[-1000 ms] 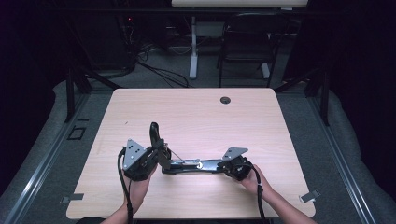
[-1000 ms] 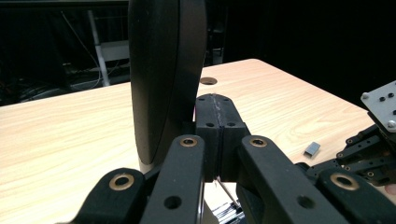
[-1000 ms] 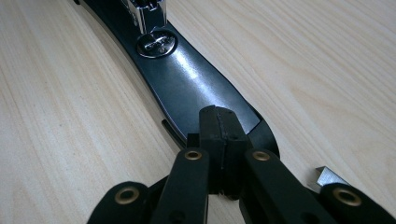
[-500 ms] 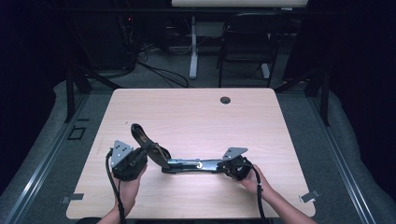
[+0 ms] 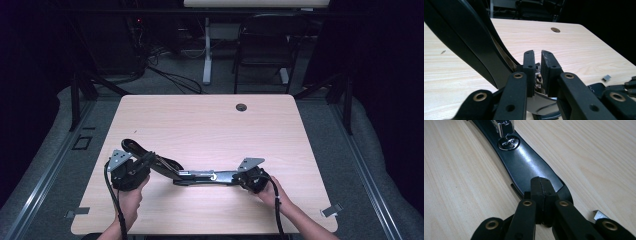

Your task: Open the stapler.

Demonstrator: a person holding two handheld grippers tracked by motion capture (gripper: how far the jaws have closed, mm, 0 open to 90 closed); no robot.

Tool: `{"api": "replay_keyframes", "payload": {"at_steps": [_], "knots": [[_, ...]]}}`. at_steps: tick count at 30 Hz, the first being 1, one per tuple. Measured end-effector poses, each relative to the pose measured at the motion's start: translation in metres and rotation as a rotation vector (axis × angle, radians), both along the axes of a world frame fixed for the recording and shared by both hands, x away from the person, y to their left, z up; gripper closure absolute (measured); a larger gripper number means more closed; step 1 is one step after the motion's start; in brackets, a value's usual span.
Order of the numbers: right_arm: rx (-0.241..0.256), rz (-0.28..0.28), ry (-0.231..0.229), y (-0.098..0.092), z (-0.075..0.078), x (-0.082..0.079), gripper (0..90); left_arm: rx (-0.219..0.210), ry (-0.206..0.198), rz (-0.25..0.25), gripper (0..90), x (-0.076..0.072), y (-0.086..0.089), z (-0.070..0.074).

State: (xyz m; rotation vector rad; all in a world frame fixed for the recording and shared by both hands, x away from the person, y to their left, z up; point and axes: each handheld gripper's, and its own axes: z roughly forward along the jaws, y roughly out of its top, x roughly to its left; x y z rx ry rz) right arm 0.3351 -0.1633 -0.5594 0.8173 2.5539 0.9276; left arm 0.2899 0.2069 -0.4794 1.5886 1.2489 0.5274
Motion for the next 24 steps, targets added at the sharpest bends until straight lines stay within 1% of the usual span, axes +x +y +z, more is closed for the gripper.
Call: {"api": "replay_keyframes", "payload": {"at_steps": [3, 4, 7, 8, 10, 12, 13, 14, 15, 16, 17, 19, 20, 22, 23, 24], "knots": [[0.001, 0.004, 0.008, 0.0, 0.0, 0.001, 90.0, -0.024, 0.011, -0.012, 76.8, -0.003, 0.002, 0.002], [-0.002, 0.008, 0.012, 0.0, 0.001, 0.001, 90.0, -0.024, 0.012, -0.015, 74.5, -0.004, 0.003, 0.003], [-0.011, 0.005, 0.006, -0.001, 0.001, 0.002, 87.2, -0.013, 0.012, -0.026, 66.6, -0.01, 0.006, 0.007], [-0.006, 0.004, 0.008, -0.001, 0.001, 0.002, 86.8, -0.007, 0.013, -0.029, 63.3, -0.011, 0.007, 0.007], [0.004, 0.005, 0.005, -0.003, 0.0, 0.003, 83.8, 0.0, 0.015, -0.052, 57.3, -0.014, 0.01, 0.009], [-0.002, 0.01, 0.004, -0.003, 0.001, 0.004, 81.0, 0.016, 0.023, -0.065, 51.8, -0.017, 0.011, 0.009], [-0.003, 0.011, 0.002, -0.003, 0.001, 0.005, 79.9, 0.016, 0.027, -0.074, 49.8, -0.018, 0.013, 0.009], [-0.011, 0.02, 0.006, -0.003, 0.002, 0.005, 74.6, 0.017, 0.035, -0.081, 46.8, -0.019, 0.014, 0.009], [-0.003, 0.033, 0.024, -0.003, 0.002, 0.006, 71.6, 0.017, 0.043, -0.08, 45.1, -0.02, 0.016, 0.008], [-0.005, 0.045, 0.038, -0.004, 0.003, 0.007, 68.7, 0.015, 0.049, -0.084, 43.3, -0.021, 0.017, 0.008], [-0.012, 0.049, 0.061, -0.004, 0.004, 0.008, 66.0, 0.011, 0.053, -0.082, 41.9, -0.021, 0.019, 0.007], [-0.032, 0.06, 0.076, -0.002, 0.005, 0.009, 60.0, 0.009, 0.061, -0.076, 39.7, -0.021, 0.022, 0.007], [-0.032, 0.047, 0.089, -0.001, 0.007, 0.01, 56.6, 0.009, 0.064, -0.068, 38.0, -0.022, 0.023, 0.007], [-0.024, 0.038, 0.099, -0.002, 0.013, 0.011, 51.3, 0.011, 0.071, -0.064, 35.5, -0.022, 0.026, 0.007], [-0.012, 0.027, 0.093, -0.004, 0.017, 0.012, 47.9, 0.012, 0.074, -0.058, 33.6, -0.022, 0.027, 0.006], [0.003, 0.019, 0.099, -0.005, 0.021, 0.013, 44.0, 0.012, 0.085, -0.057, 32.1, -0.023, 0.028, 0.006]]}}
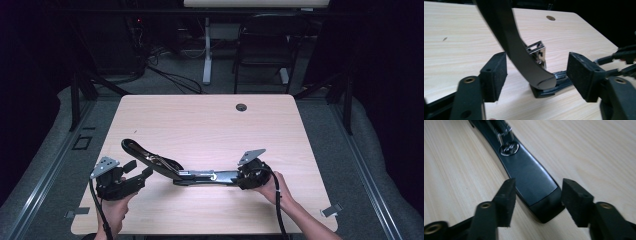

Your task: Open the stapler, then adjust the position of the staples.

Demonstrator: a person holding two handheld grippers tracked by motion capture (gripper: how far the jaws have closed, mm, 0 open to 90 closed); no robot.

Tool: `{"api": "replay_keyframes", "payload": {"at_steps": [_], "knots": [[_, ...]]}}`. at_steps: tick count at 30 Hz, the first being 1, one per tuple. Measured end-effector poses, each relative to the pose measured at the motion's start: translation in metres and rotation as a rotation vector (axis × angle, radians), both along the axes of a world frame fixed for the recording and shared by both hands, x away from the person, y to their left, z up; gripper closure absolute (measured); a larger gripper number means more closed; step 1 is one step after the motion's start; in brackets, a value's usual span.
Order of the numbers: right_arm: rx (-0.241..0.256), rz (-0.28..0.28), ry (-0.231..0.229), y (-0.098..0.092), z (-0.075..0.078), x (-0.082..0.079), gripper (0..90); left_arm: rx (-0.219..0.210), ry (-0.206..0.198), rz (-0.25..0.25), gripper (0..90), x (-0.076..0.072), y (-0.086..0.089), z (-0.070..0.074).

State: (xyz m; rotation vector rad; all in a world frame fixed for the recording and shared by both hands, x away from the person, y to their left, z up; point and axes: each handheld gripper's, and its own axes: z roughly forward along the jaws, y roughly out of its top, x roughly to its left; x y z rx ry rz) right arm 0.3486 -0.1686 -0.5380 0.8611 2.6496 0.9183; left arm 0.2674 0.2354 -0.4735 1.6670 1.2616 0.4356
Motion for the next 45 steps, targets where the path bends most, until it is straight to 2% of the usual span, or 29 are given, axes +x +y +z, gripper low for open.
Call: {"api": "replay_keyframes", "payload": {"at_steps": [5, 9, 11, 13, 16, 22, 31, 35, 38, 39, 43, 45], "knots": [[0.028, -0.046, 0.009, -0.015, 0.019, 0.005, 29.0, 0.001, 0.019, 0.024, 23.5, 0.003, 0.003, -0.002], [0.04, -0.087, 0.01, -0.028, 0.026, 0.008, 21.8, 0.004, 0.033, 0.044, 16.4, 0.006, 0.003, -0.004], [0.036, -0.106, 0.005, -0.036, 0.029, 0.01, 13.8, 0.003, 0.04, 0.045, 15.3, 0.007, 0.004, -0.005], [0.032, -0.132, 0.006, -0.041, 0.032, 0.011, 13.1, -0.001, 0.049, 0.055, 13.9, 0.009, 0.005, -0.006], [0.023, -0.172, 0.022, -0.05, 0.034, 0.015, 2.3, -0.01, 0.064, 0.059, 12.1, 0.012, 0.008, -0.009], [0.02, -0.237, 0.035, -0.063, 0.035, 0.023, 0.0, -0.01, 0.078, 0.068, 8.7, 0.017, 0.009, -0.011], [0.018, -0.286, 0.048, -0.077, 0.034, 0.03, 0.0, -0.002, 0.091, 0.064, 4.5, 0.021, 0.011, -0.011], [0.006, -0.298, 0.053, -0.081, 0.033, 0.032, 0.0, -0.002, 0.095, 0.059, 4.4, 0.022, 0.011, -0.012], [0.015, -0.312, 0.063, -0.083, 0.032, 0.034, 0.0, -0.001, 0.105, 0.049, 7.4, 0.023, 0.01, -0.012], [0.001, -0.311, 0.067, -0.085, 0.033, 0.035, 0.0, 0.0, 0.101, 0.051, 7.3, 0.023, 0.01, -0.012], [0.031, -0.335, 0.074, -0.088, 0.032, 0.037, 0.0, 0.01, 0.088, 0.047, 6.8, 0.024, 0.01, -0.011], [0.029, -0.345, 0.078, -0.089, 0.032, 0.038, 0.0, 0.007, 0.089, 0.052, 6.5, 0.025, 0.01, -0.011]]}}
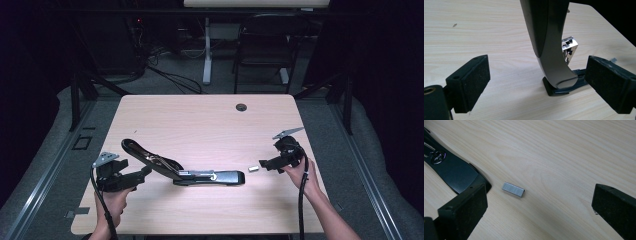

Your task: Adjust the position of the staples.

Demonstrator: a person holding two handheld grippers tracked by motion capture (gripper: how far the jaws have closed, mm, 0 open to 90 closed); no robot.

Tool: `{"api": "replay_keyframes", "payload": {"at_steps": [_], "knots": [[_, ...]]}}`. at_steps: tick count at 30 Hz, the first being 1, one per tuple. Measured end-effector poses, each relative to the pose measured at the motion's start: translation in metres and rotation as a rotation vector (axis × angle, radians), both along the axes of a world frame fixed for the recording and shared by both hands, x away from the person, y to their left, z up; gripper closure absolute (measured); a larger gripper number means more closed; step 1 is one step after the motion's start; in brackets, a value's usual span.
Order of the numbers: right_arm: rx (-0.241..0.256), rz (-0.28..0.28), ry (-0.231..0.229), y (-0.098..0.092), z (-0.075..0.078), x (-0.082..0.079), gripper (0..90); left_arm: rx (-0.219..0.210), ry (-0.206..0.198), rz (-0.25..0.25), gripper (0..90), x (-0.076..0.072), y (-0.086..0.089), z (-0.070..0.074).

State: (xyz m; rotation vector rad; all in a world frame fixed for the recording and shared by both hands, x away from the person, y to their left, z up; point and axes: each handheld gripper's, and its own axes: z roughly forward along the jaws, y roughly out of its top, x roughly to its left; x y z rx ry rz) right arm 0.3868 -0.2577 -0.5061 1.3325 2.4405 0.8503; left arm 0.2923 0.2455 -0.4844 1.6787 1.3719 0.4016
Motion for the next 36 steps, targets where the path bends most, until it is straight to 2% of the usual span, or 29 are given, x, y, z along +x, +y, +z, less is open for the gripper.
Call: {"api": "replay_keyframes", "payload": {"at_steps": [3, 4, 7, 9, 12, 19, 23, 30, 34, 36], "knots": [[0.005, -0.019, 0.017, 0.0, -0.002, 0.002, 0.0, -0.004, 0.007, 0.003, 6.3, 0.002, 0.001, -0.001], [-0.008, -0.019, 0.017, 0.0, -0.003, 0.003, 0.3, -0.004, 0.009, 0.001, 6.3, 0.002, 0.001, -0.001], [-0.007, -0.026, 0.036, 0.0, -0.006, 0.005, 12.2, -0.002, 0.007, 0.002, 6.2, 0.002, 0.001, -0.001], [0.017, -0.044, 0.047, 0.001, -0.009, 0.006, 14.7, -0.001, 0.009, 0.002, 6.3, 0.002, 0.001, -0.001], [0.022, -0.042, 0.075, 0.006, -0.013, 0.007, 19.2, 0.0, 0.007, -0.001, 6.2, 0.002, 0.0, -0.001], [-0.007, -0.011, 0.101, 0.026, -0.022, 0.011, 21.8, -0.001, 0.016, -0.006, 6.0, 0.004, -0.001, -0.002], [-0.003, -0.022, 0.128, 0.036, -0.028, 0.012, 22.7, 0.0, 0.018, -0.012, 6.0, 0.004, -0.002, -0.002], [-0.063, -0.04, 0.152, 0.05, -0.041, 0.014, 36.1, 0.003, 0.021, -0.022, 6.1, 0.005, -0.003, -0.003], [-0.058, -0.052, 0.191, 0.05, -0.044, 0.014, 40.5, 0.007, 0.026, -0.025, 6.1, 0.006, -0.004, -0.003], [-0.06, -0.058, 0.192, 0.05, -0.044, 0.014, 42.9, 0.008, 0.027, -0.027, 6.1, 0.006, -0.005, -0.004]]}}
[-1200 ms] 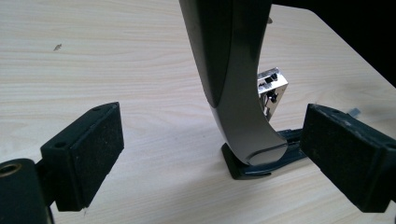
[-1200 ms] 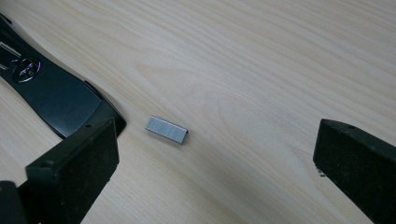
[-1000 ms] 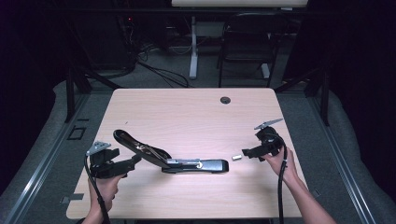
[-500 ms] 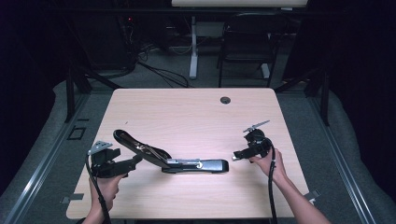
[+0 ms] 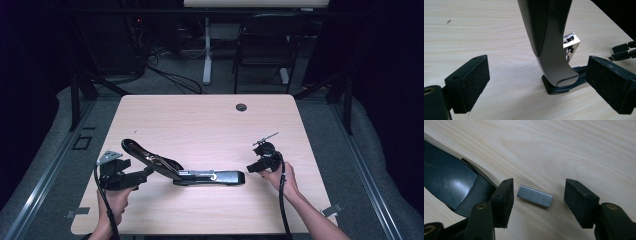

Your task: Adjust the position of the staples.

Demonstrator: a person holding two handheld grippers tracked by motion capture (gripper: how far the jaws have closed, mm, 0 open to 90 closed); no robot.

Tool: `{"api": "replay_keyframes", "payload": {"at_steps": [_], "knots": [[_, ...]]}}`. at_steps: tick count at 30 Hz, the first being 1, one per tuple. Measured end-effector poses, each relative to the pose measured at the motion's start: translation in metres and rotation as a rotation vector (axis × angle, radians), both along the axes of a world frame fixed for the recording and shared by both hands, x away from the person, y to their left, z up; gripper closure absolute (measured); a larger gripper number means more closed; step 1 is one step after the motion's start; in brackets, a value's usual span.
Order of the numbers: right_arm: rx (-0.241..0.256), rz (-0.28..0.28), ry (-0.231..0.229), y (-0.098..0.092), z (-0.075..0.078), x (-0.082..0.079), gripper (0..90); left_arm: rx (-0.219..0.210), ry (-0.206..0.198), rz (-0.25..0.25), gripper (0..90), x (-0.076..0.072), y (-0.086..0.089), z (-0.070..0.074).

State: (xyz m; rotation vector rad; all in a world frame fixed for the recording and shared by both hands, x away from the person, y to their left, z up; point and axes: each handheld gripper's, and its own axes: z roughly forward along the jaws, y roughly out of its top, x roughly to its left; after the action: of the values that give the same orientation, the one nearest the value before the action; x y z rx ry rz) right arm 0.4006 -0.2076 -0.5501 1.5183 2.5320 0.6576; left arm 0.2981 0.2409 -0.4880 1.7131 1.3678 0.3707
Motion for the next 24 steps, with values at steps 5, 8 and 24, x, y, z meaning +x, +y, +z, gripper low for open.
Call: {"api": "replay_keyframes", "payload": {"at_steps": [5, 8, 24], "knots": [[-0.007, 0.016, -0.005, 0.001, -0.003, 0.0, 48.9, 0.0, 0.001, -0.005, 6.1, 0.0, 0.0, 0.0], [-0.001, 0.023, -0.009, 0.002, -0.003, 0.0, 54.2, -0.002, 0.005, -0.008, 5.9, 0.001, 0.0, 0.0], [-0.026, 0.134, -0.056, -0.002, 0.008, -0.002, 54.8, 0.002, 0.006, -0.017, 5.8, 0.0, 0.001, 0.0]]}}
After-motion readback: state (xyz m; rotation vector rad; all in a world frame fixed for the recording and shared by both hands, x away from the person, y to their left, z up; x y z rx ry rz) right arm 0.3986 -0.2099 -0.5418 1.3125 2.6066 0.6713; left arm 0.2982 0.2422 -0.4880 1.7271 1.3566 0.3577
